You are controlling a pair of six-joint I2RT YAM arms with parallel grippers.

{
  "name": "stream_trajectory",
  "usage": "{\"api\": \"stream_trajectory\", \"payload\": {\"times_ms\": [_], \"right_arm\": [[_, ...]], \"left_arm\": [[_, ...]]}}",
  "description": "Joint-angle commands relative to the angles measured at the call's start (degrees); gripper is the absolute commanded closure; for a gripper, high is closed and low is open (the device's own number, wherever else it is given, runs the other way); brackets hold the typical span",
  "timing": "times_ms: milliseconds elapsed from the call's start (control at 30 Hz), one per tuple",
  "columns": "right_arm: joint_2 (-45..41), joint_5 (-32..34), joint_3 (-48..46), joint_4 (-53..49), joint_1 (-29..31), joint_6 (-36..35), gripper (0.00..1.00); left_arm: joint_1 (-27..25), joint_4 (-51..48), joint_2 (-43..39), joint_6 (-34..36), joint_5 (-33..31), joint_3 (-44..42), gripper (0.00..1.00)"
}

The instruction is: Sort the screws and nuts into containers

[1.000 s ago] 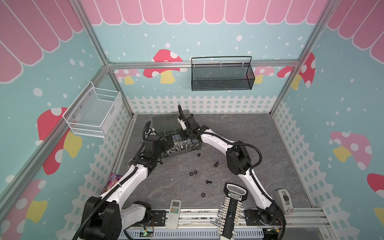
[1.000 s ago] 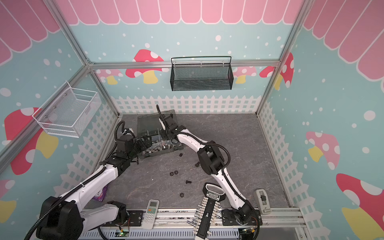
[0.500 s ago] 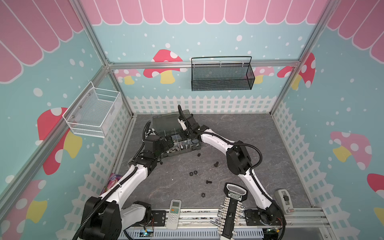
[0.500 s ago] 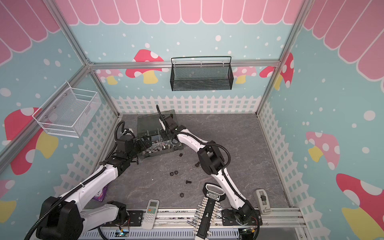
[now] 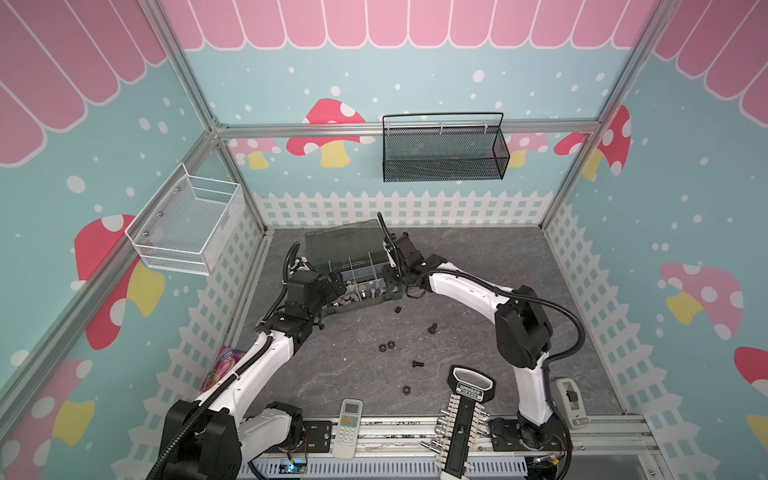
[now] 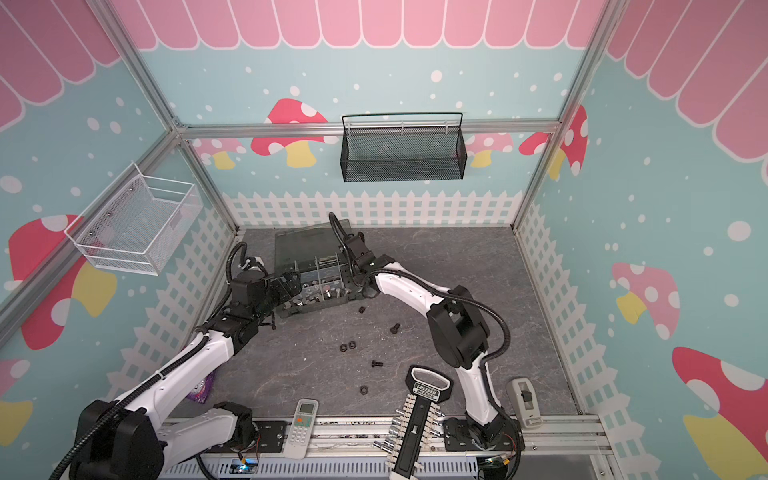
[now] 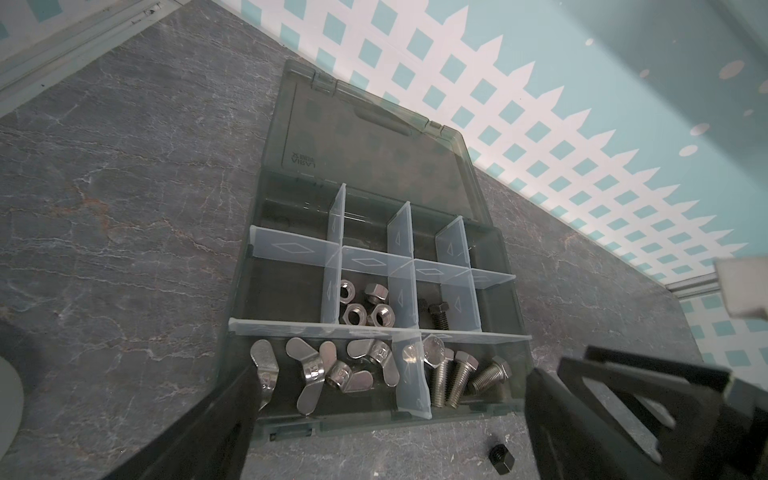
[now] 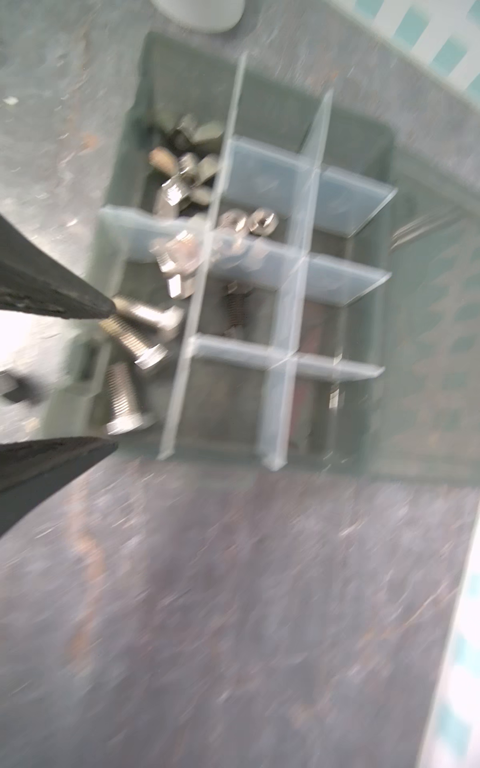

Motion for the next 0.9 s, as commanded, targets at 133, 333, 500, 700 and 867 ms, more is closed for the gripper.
{"api": "stream_trajectory", "payload": {"times_ms": [133, 333, 500, 700, 867], "right_arm": [[-11.78, 5.09, -18.86, -0.83, 0.30, 11.34, 0.51], [-16.45, 7.06, -27.53, -3.68, 0.30, 18.51, 0.50], [-18.04, 6.77, -32.36, -4.77, 0.30, 22.46, 0.48], [-16.31, 3.38, -34.12, -2.84, 0.30, 23.41, 0.48], [-14.60, 1.65, -33.85, -1.33, 0.39, 22.83, 0.48]], "left_arm": [[0.31, 0.53, 0.20, -0.50, 0.31, -0.13, 0.00], [0.32, 1.44, 0.80, -1.49, 1.73, -0.35, 0.00], [0.37, 2.03, 1.41, -1.85, 2.55, -0.48, 0.00], [0.38, 2.59, 2.04, -2.29, 3.24, -0.57, 0.00], [0.37, 2.41, 2.13, -2.13, 3.14, -0.57, 0.00]]}}
